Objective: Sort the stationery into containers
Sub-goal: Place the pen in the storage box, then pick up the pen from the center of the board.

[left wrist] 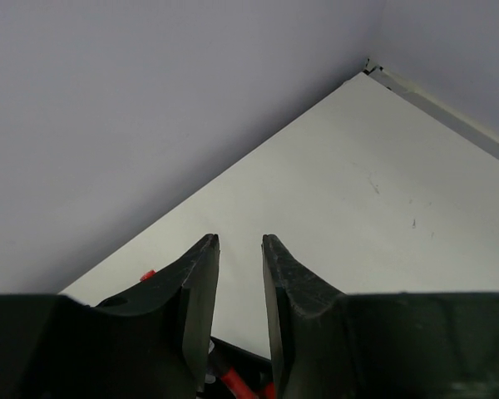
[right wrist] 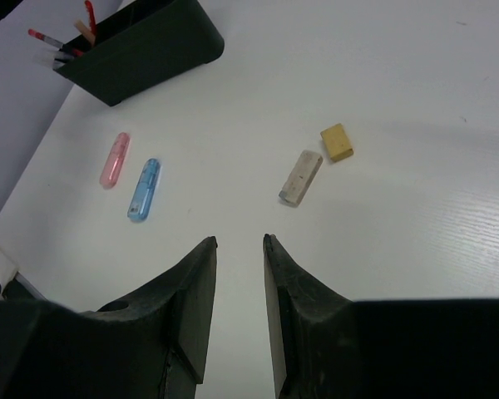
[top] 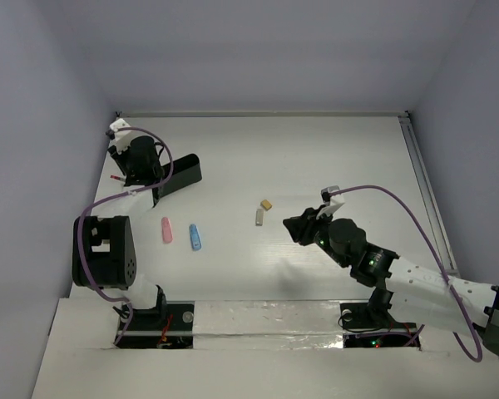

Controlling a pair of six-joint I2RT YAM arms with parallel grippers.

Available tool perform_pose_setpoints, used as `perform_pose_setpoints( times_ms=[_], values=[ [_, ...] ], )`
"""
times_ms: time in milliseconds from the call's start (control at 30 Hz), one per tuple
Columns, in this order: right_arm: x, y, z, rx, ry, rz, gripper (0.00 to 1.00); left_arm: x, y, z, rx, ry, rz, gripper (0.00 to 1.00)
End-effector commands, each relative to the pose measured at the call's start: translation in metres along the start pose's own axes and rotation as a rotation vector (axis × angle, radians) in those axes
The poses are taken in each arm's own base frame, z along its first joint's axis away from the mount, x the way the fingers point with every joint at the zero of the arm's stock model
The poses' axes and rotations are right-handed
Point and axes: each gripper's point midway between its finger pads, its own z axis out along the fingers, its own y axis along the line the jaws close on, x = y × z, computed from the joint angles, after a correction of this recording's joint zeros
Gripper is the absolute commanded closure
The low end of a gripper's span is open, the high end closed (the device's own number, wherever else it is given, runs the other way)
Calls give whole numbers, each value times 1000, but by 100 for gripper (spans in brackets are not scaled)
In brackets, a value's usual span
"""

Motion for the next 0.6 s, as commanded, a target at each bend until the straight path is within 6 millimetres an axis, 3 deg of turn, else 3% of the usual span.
perform_pose_setpoints(
  times_ms=[0,100,200,233,300,367,400,433,500,533,567],
  values=[
    [-12,9,2,-27,-49,14,65,-19,-1,-11,-6,-54,-34,75],
    [-12,9,2,-24,-49,15,65,-28,-7,-22,21,-67,-52,73],
    [-11,10,2,-30,-42,11,65,-48,-15,-37,65,-80,-103,72],
    [-11,11,3,-33,-39,5,67,-65,-14,-46,84,-103,-141,72],
    [-3,12,7,-32,3,-16,81,-88,-18,-59,143,-111,-183,72],
    [3,15,14,-28,39,-36,98,-126,-26,-85,252,-137,-296,71],
    [7,17,16,-32,66,-45,100,-130,-24,-93,282,-119,-306,72],
    [9,20,18,-38,79,-46,100,-151,-19,-108,336,-142,-359,73],
    [15,26,25,-54,113,-49,100,-158,-25,-130,461,-99,-398,75],
    [17,28,27,-54,122,-40,100,-173,-16,-146,505,-115,-434,79],
    [18,29,29,-54,130,-37,100,-171,-22,-160,582,-91,-432,87]
  ],
)
